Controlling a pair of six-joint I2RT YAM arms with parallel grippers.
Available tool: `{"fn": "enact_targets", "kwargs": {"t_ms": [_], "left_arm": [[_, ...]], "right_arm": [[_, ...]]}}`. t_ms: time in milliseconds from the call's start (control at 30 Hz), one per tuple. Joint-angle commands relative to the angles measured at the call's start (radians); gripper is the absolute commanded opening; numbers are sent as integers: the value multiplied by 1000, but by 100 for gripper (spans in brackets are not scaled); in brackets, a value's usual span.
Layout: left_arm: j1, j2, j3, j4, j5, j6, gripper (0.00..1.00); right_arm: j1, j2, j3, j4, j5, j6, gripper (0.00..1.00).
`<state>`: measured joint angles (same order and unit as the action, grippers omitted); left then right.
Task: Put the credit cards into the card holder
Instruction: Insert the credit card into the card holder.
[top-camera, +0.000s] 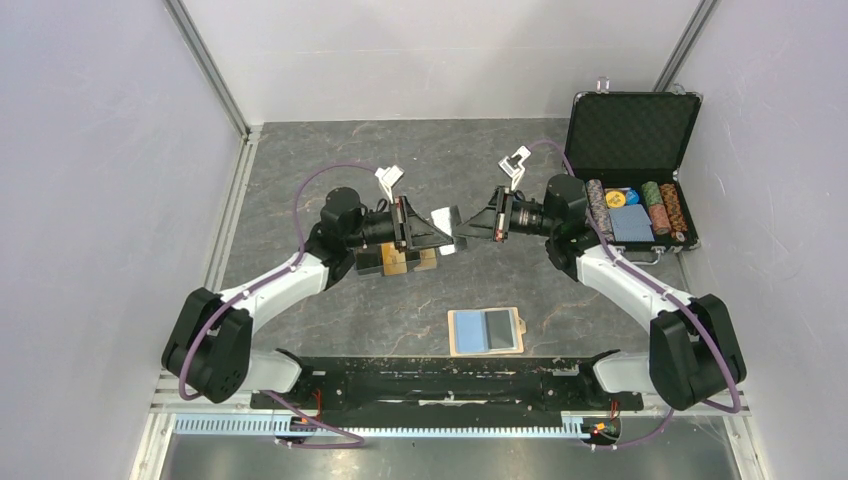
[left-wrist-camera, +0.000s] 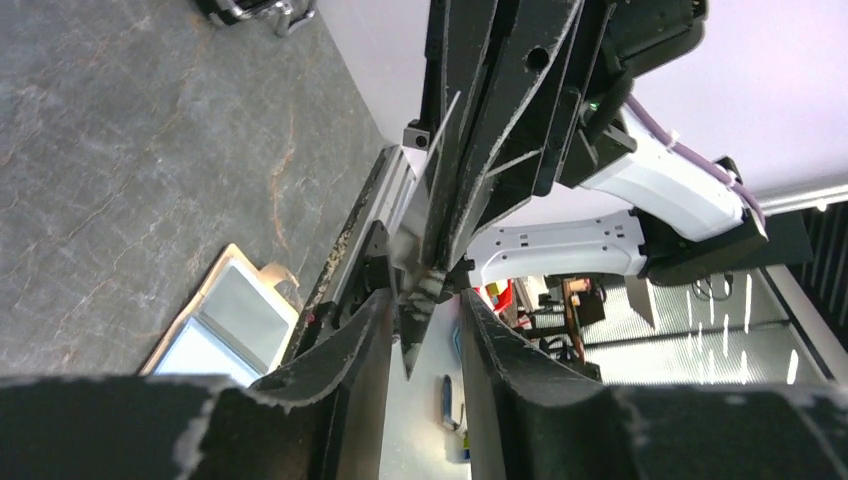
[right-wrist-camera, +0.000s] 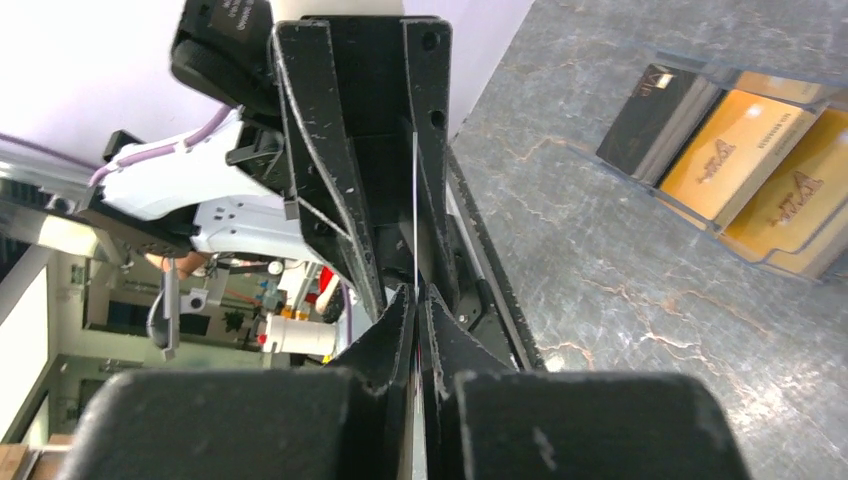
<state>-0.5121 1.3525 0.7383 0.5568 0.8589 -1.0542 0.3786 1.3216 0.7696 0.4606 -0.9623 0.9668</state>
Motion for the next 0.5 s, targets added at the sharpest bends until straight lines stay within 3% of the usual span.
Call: {"fn": "enact_targets", "kwargs": {"t_ms": [0, 167, 333, 467], "left_arm": [[-6, -57, -6, -206, -82, 85, 38], [-31, -57, 15, -624, -311, 210, 21], [-143, 26, 77, -866, -486, 337, 15], [-246, 109, 111, -942, -554, 397, 10]], "right_arm": [[-6, -37, -11, -152, 62, -155, 0], [-41, -98, -97, -363, 164, -314, 0], [-71, -161, -223, -446, 181, -392, 0], [-84, -215, -286, -572, 218, -476, 0]]}}
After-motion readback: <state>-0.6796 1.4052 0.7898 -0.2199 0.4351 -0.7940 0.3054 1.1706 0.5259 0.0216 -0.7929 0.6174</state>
